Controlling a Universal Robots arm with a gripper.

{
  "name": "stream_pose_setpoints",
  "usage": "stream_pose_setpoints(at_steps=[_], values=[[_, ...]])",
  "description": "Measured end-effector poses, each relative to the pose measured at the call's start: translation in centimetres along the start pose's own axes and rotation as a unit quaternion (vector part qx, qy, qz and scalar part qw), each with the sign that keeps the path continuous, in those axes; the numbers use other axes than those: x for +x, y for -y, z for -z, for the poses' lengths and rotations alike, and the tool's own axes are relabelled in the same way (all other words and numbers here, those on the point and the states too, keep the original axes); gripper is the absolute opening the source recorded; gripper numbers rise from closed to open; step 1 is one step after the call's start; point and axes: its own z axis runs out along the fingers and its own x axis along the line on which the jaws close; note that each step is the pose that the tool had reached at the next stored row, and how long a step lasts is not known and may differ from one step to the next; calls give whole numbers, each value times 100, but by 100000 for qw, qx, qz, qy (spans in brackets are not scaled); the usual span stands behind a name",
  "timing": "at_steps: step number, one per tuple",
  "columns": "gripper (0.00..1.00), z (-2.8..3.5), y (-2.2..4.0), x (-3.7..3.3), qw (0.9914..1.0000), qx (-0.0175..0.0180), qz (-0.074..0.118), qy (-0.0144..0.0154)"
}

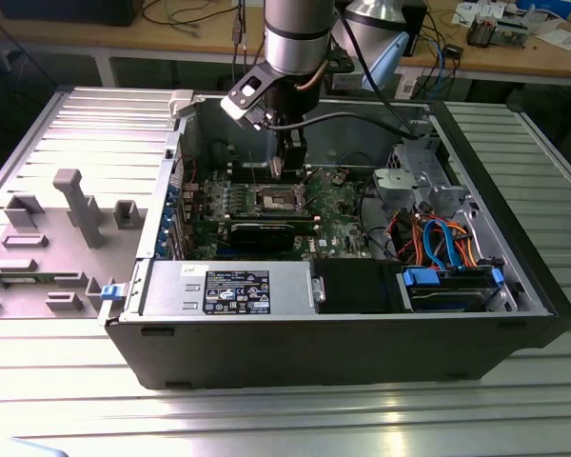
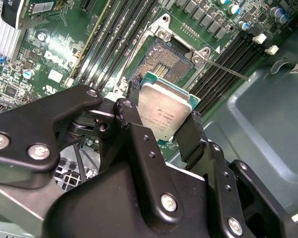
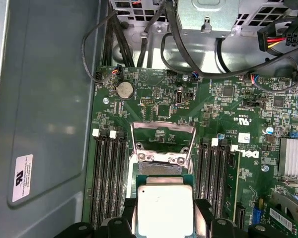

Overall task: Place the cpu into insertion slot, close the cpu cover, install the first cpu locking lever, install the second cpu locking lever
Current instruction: 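Place the cpu into insertion slot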

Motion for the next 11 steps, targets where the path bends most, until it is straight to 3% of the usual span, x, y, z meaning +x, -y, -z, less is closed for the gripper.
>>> stream_pose_setpoints(at_steps=[7, 11], values=[[54, -2, 0, 2, 100000, 1, -14, 2], [54, -30, 4, 0, 99996, -54, -928, 17]])
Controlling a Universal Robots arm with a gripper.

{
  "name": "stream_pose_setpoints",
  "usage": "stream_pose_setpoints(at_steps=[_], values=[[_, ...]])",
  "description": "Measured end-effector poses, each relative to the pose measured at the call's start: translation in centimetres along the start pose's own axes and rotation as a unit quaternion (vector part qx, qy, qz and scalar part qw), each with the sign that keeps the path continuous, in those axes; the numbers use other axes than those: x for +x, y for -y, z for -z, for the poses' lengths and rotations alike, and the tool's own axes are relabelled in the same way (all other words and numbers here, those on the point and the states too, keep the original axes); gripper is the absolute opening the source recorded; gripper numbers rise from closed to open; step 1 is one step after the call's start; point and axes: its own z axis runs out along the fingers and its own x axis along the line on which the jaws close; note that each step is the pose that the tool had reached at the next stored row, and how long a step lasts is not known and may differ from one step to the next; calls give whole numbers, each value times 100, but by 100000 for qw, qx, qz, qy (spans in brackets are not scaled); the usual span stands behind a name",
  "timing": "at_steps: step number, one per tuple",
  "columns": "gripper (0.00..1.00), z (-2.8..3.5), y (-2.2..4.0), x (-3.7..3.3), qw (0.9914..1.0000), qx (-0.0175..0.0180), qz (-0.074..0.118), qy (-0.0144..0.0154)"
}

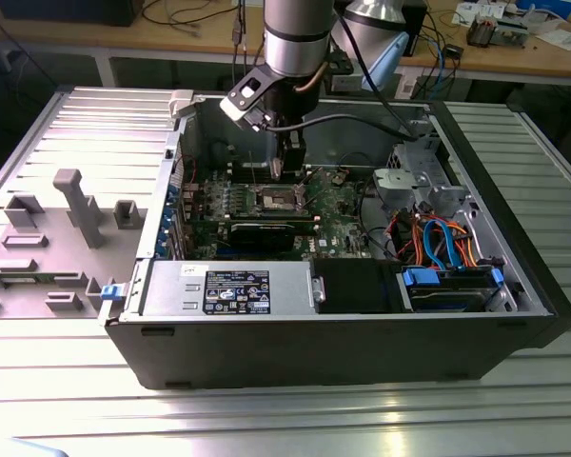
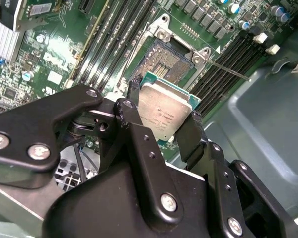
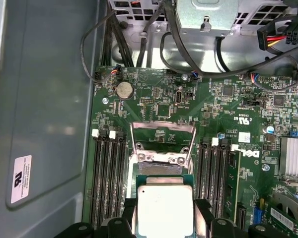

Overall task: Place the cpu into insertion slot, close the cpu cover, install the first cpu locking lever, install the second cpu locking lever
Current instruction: 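Place the cpu into insertion slot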

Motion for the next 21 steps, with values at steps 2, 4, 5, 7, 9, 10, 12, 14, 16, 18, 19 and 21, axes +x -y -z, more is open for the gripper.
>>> stream_pose_setpoints(at_steps=[2, 4, 5, 7, 9, 10, 12, 14, 16, 18, 19, 21], values=[[54, -23, 1, 0, 99996, -44, -924, 12], [54, -66, 1, 18, 99993, -59, -1155, 20], [54, -87, 0, 28, 99993, -54, -1156, 25], [54, -123, -1, 50, 99993, -66, -1201, 10], [54, -159, -2, 62, 99986, -81, -1655, 21], [54, -170, -2, 61, 99979, -105, -2062, 30], [54, -201, -1, 69, 99964, -136, -2693, 39], [54, -204, 1, 70, 99964, -137, -2689, 41], [54, -207, 59, 74, 99964, -143, -2690, 34], [54, -207, 61, 74, 99964, -142, -2690, 35], [54, -207, 63, 75, 99964, -141, -2690, 35], [54, -207, 66, 75, 99964, -141, -2691, 34]])
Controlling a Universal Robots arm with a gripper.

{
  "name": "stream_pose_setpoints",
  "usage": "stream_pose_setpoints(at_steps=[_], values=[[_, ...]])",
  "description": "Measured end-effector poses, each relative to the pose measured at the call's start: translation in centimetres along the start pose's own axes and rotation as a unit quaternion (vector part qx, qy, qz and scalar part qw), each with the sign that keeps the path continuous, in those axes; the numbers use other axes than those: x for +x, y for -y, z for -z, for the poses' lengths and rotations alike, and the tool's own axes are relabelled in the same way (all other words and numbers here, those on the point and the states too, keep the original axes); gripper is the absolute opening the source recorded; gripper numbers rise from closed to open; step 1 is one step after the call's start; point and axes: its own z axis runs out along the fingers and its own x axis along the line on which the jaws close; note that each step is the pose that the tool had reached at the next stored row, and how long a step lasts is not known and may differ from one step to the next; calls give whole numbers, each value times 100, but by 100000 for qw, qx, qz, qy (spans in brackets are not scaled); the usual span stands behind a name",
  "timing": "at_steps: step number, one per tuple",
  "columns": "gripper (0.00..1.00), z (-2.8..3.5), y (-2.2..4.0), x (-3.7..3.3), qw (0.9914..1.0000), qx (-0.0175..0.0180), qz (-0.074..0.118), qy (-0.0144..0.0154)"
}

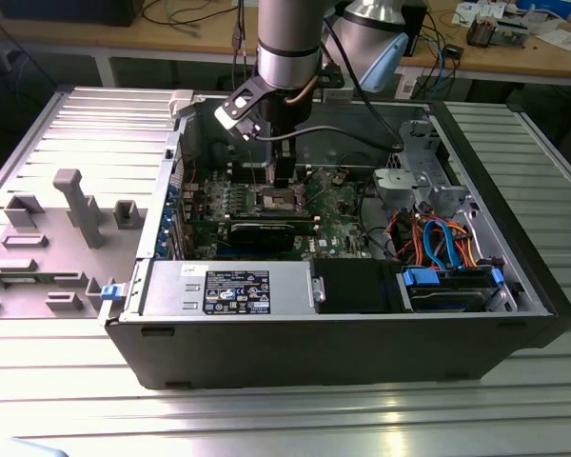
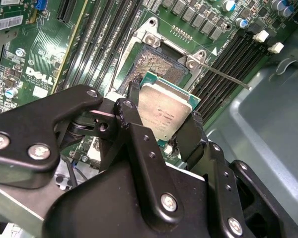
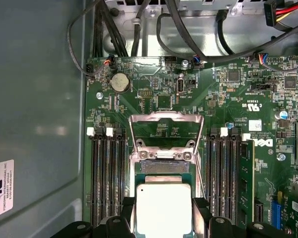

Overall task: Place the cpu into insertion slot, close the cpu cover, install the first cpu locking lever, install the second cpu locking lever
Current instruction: 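Place the cpu into insertion slot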

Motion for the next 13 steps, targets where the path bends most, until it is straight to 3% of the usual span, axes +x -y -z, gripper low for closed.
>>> stream_pose_setpoints(at_steps=[6, 13], values=[[54, -3, 2, 0, 100000, 2, 3, 93], [54, -126, 3, -4, 100000, -1, 2, 113]])
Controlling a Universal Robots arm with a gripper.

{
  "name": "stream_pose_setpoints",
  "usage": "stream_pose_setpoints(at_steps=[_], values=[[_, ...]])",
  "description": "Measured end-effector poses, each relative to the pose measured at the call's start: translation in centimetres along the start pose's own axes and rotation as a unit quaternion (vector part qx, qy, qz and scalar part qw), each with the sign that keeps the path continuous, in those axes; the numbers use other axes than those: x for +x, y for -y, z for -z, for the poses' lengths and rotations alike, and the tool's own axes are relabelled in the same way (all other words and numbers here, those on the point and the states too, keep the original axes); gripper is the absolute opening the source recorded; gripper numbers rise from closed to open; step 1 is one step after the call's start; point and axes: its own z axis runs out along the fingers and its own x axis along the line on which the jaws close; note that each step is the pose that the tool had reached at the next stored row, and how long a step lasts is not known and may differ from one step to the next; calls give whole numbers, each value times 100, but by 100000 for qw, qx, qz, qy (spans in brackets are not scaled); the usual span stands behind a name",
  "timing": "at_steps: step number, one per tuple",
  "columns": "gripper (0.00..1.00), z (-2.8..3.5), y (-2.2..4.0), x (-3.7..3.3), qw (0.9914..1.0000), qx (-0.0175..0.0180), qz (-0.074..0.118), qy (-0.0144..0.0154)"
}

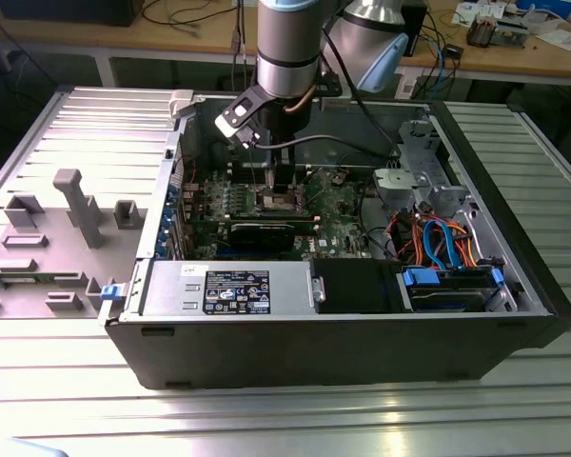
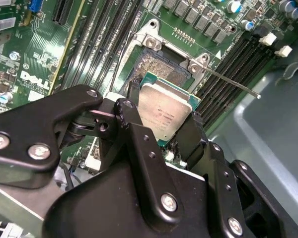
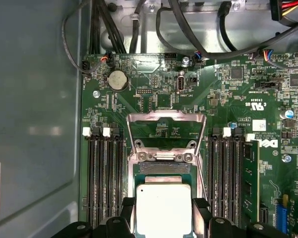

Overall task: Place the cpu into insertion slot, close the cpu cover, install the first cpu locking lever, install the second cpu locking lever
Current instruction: 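Place the cpu into insertion slot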

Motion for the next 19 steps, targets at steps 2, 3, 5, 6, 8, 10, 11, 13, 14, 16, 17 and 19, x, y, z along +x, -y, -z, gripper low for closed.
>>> stream_pose_setpoints(at_steps=[2, 3, 5, 6, 8, 10, 11, 13, 14, 16, 17, 19], values=[[54, -39, 1, -2, 100000, 5, -1, 6], [54, -58, 1, -3, 100000, 8, -2, 9], [54, -83, 1, -3, 100000, 5, -1, 8], [54, -102, 2, -3, 100000, 3, -2, 4], [54, -136, 2, 0, 100000, 1, -4, 9], [54, -166, 2, 1, 100000, 3, 2, 6], [54, -180, 2, 0, 100000, 3, -21, 6], [54, -216, 3, -2, 99999, -26, -532, 29], [54, -239, 7, -3, 99997, -42, -753, 34], [54, -250, 10, -5, 99997, -52, -747, 31], [54, -250, 10, -5, 99997, -47, -746, 35], [54, -251, 10, -4, 99997, -49, -744, 26]])
